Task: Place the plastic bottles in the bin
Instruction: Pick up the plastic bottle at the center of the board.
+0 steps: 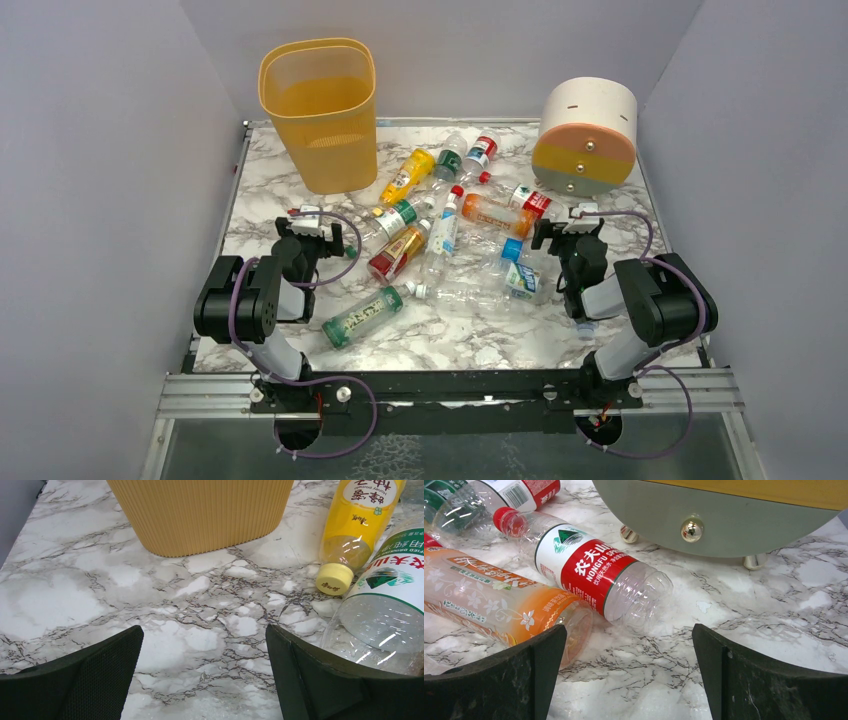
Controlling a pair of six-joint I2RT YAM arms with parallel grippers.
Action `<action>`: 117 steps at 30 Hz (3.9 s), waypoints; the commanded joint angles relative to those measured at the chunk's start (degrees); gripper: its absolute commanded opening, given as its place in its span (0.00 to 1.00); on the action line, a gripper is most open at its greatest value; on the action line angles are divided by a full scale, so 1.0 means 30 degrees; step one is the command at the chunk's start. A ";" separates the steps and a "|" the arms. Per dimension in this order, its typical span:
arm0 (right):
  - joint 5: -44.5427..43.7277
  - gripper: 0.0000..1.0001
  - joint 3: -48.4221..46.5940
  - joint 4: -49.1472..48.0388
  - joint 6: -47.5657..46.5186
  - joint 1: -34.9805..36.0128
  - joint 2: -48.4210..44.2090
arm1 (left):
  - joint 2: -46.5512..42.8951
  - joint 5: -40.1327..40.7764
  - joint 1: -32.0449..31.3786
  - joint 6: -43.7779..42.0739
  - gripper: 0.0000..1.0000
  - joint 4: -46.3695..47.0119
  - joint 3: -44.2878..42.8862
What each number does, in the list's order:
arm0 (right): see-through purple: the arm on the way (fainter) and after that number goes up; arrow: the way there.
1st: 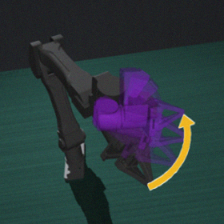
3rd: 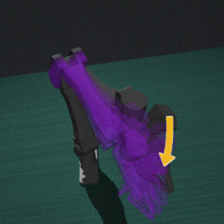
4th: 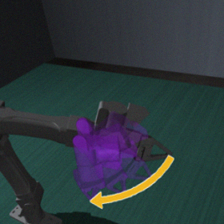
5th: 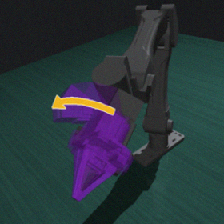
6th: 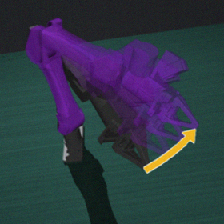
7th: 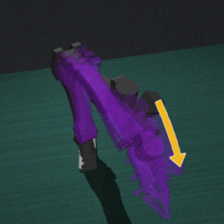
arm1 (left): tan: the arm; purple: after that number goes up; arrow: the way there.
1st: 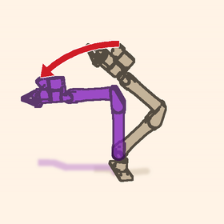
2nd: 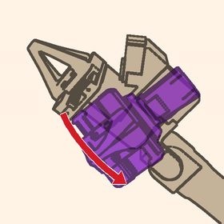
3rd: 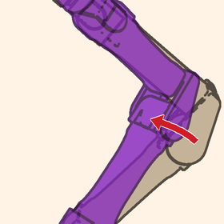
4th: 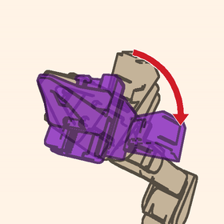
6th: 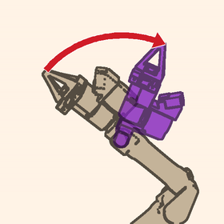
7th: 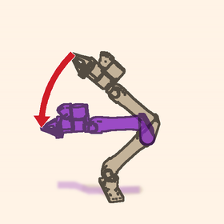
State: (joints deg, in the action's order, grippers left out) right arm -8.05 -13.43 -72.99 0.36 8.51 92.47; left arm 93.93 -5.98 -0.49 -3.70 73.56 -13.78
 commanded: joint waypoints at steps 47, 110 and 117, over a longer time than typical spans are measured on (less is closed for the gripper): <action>0.6270 0.99 -0.8689 1.9986 0.4261 -0.0084 -1.1060 | -1.2620 -0.1614 -0.1543 0.3265 0.99 -1.4308 -0.5235; 0.8305 1.00 -1.5395 3.4195 0.5888 0.1322 -0.7996 | -0.4754 -0.2898 -0.9392 0.9489 0.99 -2.8277 -1.4144; 0.8834 1.00 -1.4465 3.3533 0.6056 0.1322 -0.8230 | -0.4190 0.1965 -0.9455 0.7513 0.99 -3.2000 -1.5855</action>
State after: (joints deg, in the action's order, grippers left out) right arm 18.68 -58.00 27.14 19.31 12.32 67.92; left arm 80.40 -13.19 -28.53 24.86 -14.06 -56.88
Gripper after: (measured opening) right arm 0.994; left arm 0.990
